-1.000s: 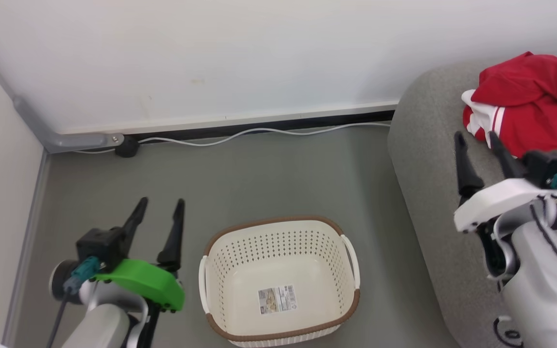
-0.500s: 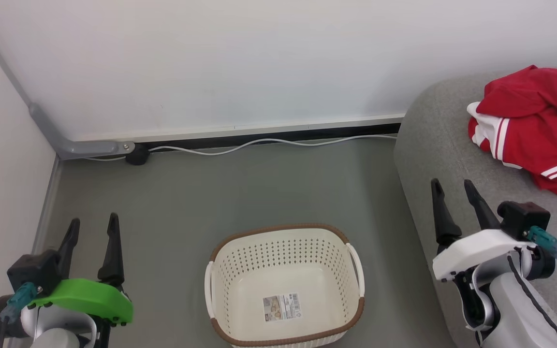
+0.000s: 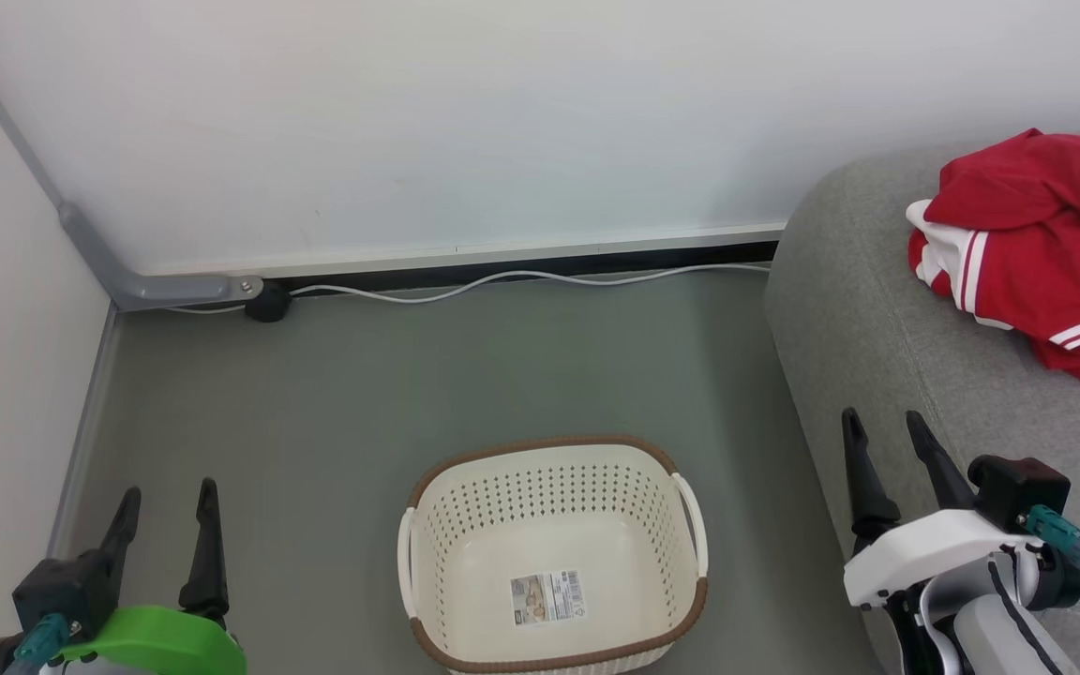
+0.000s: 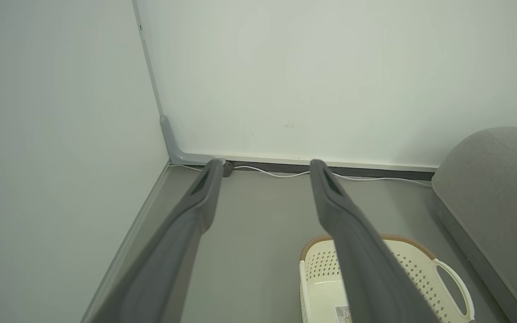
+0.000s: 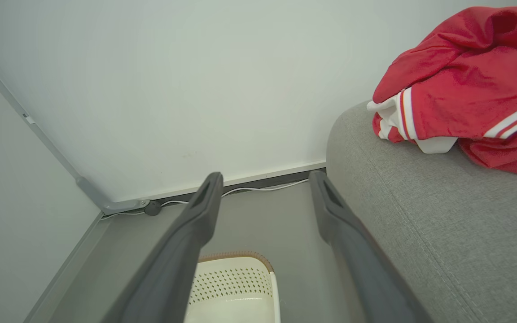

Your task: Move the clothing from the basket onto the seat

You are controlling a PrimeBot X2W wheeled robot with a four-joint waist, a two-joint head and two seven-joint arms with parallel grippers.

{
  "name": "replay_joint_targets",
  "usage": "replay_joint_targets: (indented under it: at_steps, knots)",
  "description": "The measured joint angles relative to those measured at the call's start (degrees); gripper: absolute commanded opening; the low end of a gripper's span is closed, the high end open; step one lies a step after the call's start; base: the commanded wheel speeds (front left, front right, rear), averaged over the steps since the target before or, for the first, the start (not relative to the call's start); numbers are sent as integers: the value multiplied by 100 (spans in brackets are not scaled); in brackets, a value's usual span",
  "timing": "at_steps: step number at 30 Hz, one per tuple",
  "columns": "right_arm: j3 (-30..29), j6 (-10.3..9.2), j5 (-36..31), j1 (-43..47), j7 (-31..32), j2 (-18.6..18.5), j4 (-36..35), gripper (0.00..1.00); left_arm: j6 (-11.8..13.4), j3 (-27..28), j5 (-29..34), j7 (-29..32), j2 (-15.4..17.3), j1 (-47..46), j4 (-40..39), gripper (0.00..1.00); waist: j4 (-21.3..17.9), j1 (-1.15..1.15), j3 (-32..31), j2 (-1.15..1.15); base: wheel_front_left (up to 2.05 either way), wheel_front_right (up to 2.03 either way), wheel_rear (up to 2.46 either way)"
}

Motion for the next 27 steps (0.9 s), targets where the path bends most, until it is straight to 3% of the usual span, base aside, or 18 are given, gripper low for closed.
replay_joint_targets:
  at_steps: [27]
  knots:
    - [-2, -143, -208, 412, 0, 2, -475, 100, 2, 283, 356, 0, -182, 416, -211, 100, 61, 0, 6, 0, 0, 0, 0]
